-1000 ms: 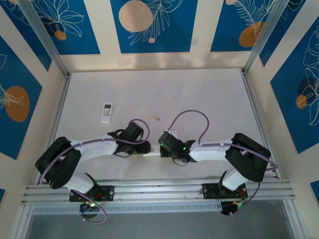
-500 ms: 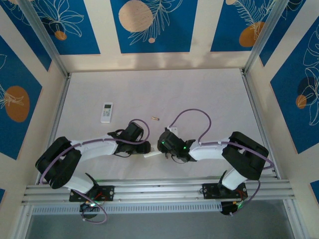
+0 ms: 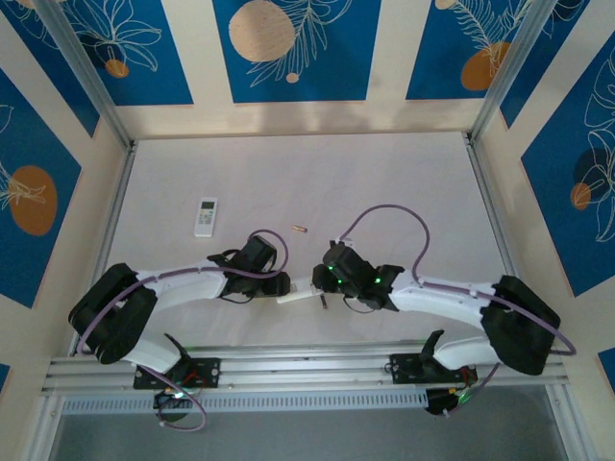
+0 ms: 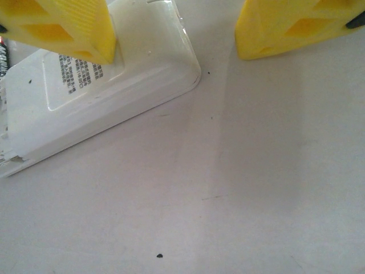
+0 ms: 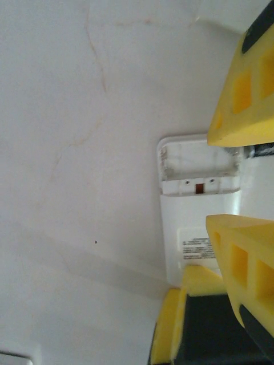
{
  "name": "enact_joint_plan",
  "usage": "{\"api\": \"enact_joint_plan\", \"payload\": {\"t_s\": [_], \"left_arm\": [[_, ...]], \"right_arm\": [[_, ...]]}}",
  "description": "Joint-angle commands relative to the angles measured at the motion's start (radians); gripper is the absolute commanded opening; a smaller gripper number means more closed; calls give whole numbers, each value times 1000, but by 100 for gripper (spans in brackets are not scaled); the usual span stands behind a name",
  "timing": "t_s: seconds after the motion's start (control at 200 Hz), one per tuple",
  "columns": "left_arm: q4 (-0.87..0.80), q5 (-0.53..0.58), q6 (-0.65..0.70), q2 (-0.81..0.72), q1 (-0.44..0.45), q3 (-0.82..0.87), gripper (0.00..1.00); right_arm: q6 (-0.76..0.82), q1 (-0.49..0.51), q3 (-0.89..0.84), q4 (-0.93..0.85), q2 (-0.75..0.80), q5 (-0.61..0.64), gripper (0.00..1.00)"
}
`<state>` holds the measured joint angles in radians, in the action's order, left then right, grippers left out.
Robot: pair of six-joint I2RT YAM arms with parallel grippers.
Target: Load the batteries into the remote control
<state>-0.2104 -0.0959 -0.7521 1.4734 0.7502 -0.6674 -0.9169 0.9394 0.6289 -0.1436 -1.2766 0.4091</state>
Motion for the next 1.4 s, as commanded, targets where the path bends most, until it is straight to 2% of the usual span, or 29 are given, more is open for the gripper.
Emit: {"api": "enact_joint_plan", "payload": {"t_s": [0.0,0.08,0.215,0.49,1.17,1.395], "left_arm": [[71,10,4,62,-4,0,60],[74,10,5,63,-4,-1,60],[72,9,8,68,-5,-6,60],[62,16,7,55,-4,3,61],[68,15,2,58,-4,8,60],[63,15,2,59,-4,7,60]], "right_arm": [[-28,-5,-4,-217,26,-52,37],[-9,-7,17,-273,7,-108,37],[17,-5,50,-263,-43,-192,36],[40,-7,103,-217,-137,-227,35],[31,25,132,-259,-255,-207,21],[24,29,156,-300,-215,-182,16]]}}
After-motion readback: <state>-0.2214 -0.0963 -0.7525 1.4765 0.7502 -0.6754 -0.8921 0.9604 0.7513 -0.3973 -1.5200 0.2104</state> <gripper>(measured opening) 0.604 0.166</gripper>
